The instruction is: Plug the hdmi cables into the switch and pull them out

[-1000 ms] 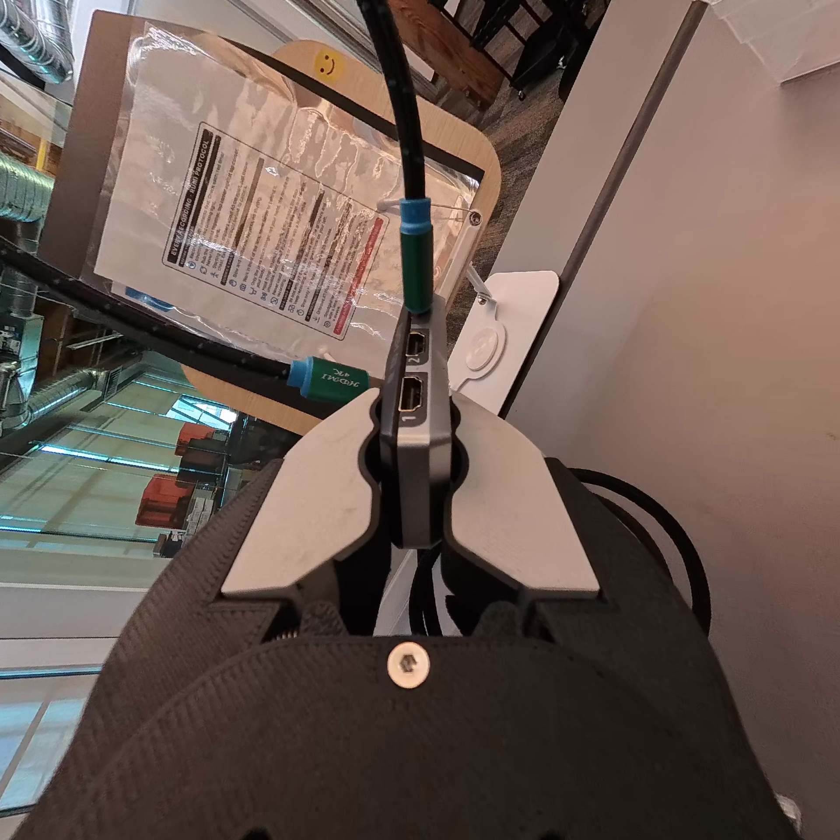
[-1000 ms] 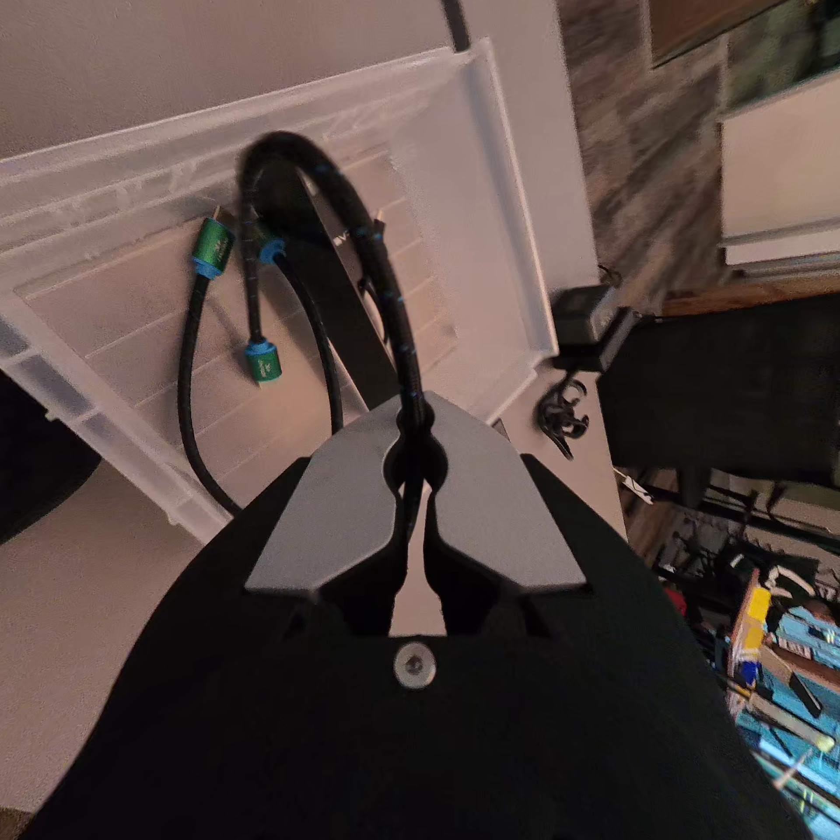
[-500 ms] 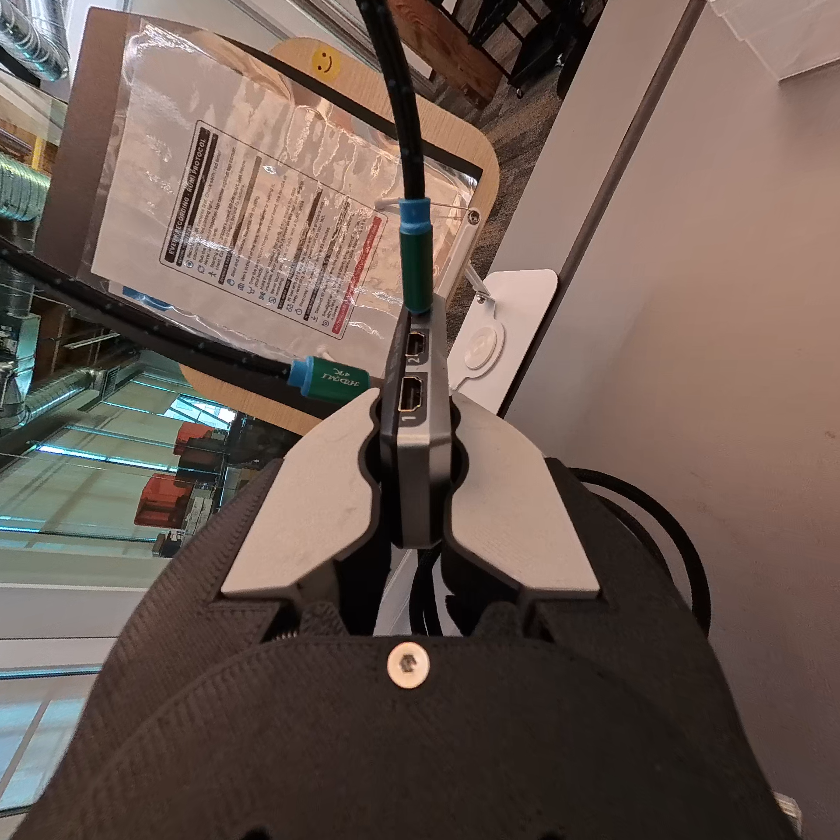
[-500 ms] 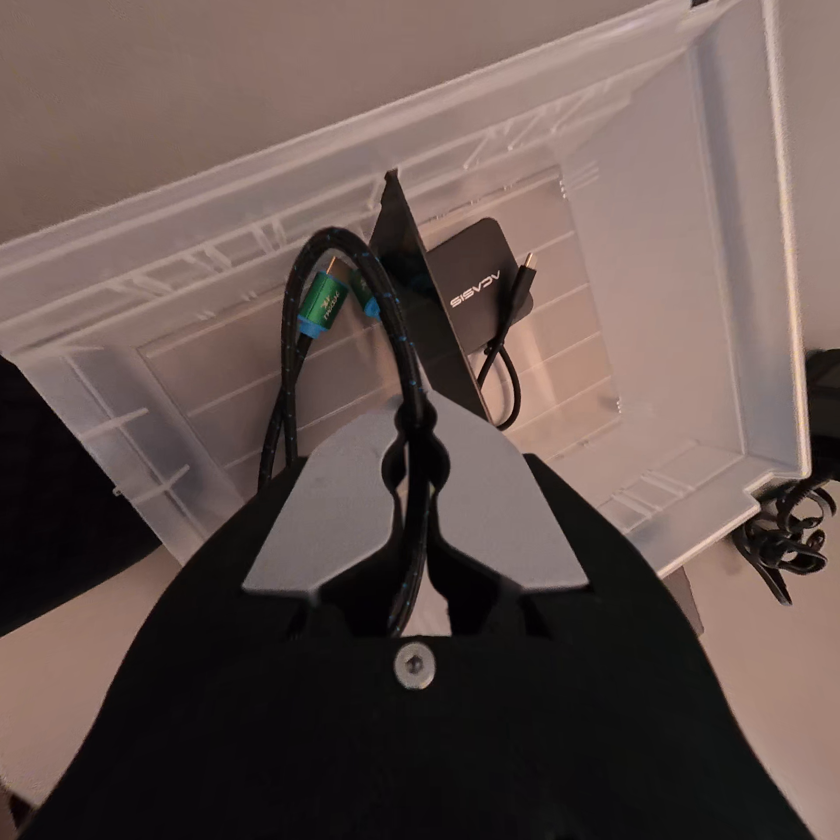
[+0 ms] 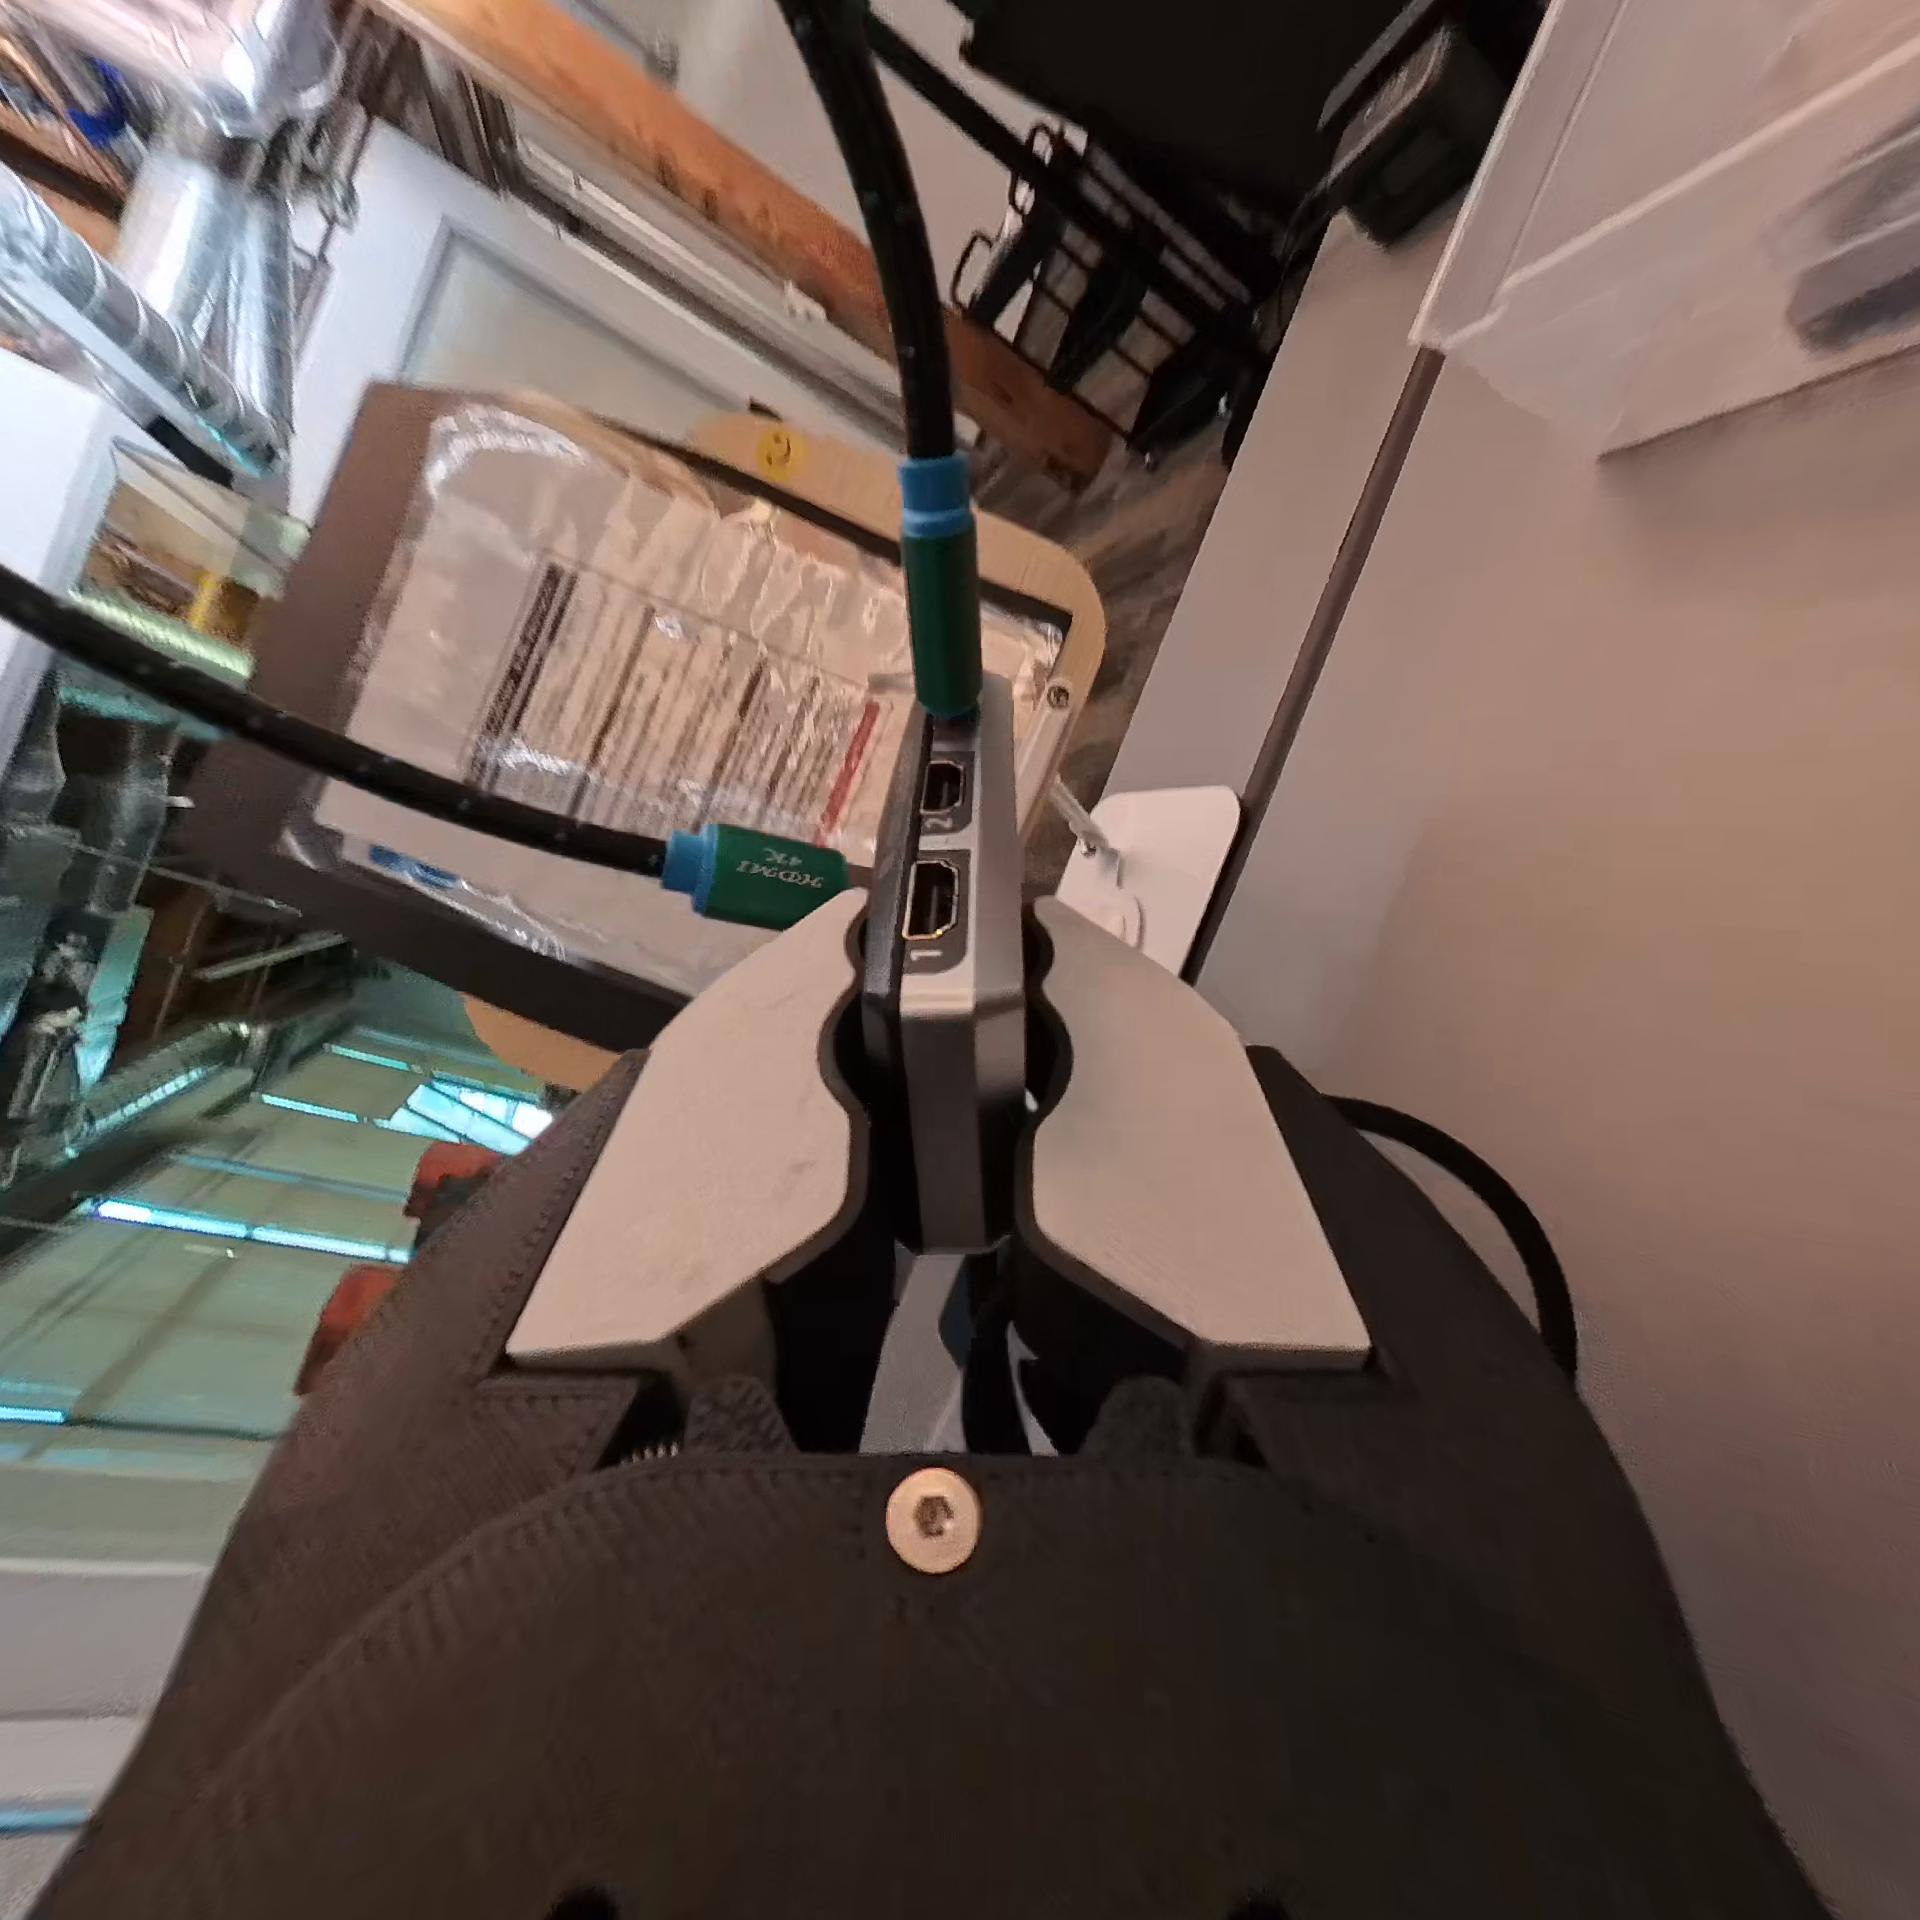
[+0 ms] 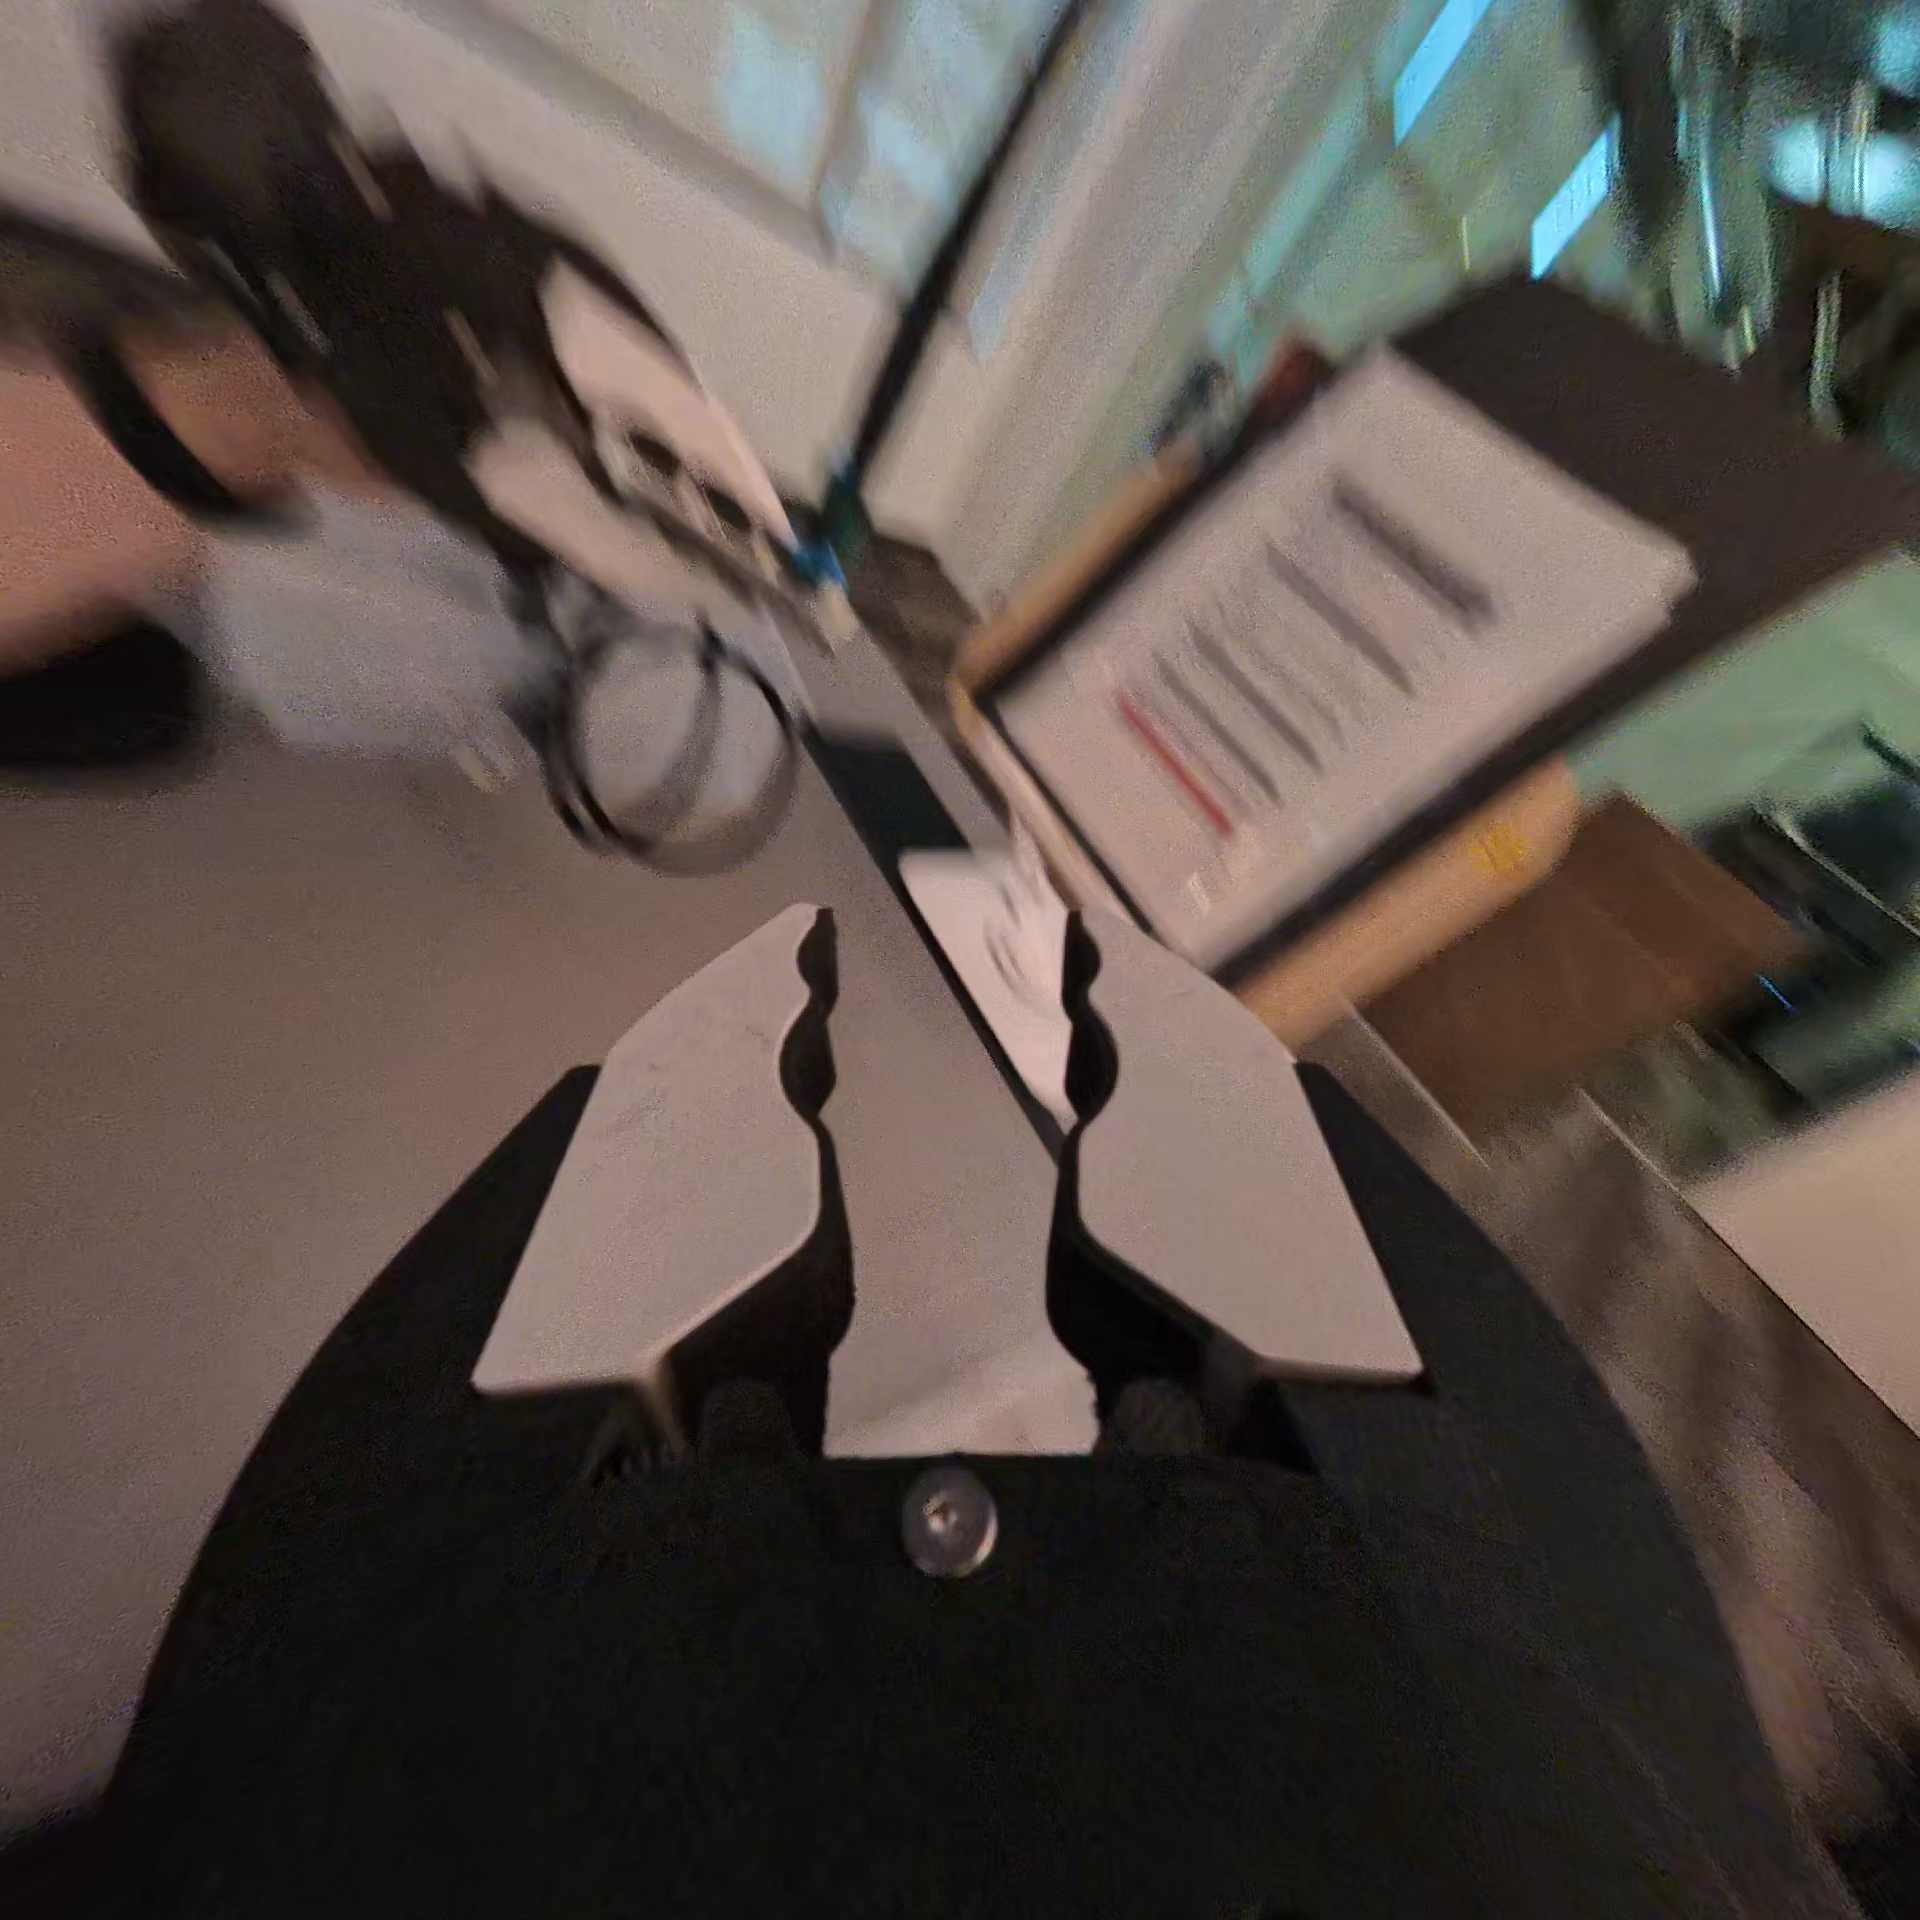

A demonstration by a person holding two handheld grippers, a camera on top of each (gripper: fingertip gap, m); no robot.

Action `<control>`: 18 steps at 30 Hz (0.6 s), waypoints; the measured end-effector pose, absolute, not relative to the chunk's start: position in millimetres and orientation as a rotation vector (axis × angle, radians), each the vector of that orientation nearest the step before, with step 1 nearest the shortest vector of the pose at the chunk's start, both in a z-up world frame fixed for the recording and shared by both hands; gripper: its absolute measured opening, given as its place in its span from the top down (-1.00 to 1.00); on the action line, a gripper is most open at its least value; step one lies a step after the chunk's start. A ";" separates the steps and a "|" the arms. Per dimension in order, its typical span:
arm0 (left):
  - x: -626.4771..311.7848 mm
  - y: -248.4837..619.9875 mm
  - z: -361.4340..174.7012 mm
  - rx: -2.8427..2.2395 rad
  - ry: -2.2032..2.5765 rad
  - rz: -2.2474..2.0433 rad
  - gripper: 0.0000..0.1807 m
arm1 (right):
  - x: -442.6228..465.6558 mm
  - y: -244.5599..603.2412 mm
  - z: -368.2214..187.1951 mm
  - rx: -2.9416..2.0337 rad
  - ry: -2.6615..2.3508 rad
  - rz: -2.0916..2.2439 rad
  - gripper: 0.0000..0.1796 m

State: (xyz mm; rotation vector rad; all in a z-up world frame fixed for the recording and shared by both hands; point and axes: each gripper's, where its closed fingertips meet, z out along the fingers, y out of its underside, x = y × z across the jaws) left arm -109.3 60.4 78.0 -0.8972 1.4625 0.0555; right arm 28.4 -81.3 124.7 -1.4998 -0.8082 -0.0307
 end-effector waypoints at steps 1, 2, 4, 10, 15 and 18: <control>-107.9 55.8 80.2 -0.872 1.462 0.049 0.75 | 5.3 -80.6 135.9 -1.409 -0.813 0.086 0.62; -106.4 51.5 82.2 -0.849 1.458 0.046 0.75 | -12.5 -75.9 144.9 -1.346 -0.781 0.186 0.67; -103.0 44.4 86.1 -0.803 1.443 0.057 0.75 | -36.5 -55.6 143.3 -1.362 -0.691 0.322 0.66; -89.1 27.6 85.4 -0.693 1.433 0.144 0.75 | -75.3 -10.9 107.3 -1.514 -0.571 0.377 0.58; -80.2 20.4 78.4 -0.655 1.456 0.186 0.75 | -70.2 -3.7 100.5 -1.560 -0.457 0.497 0.73; -77.9 21.3 73.6 -0.665 1.473 0.202 0.75 | -66.7 -2.4 94.2 -1.606 -0.460 0.510 0.73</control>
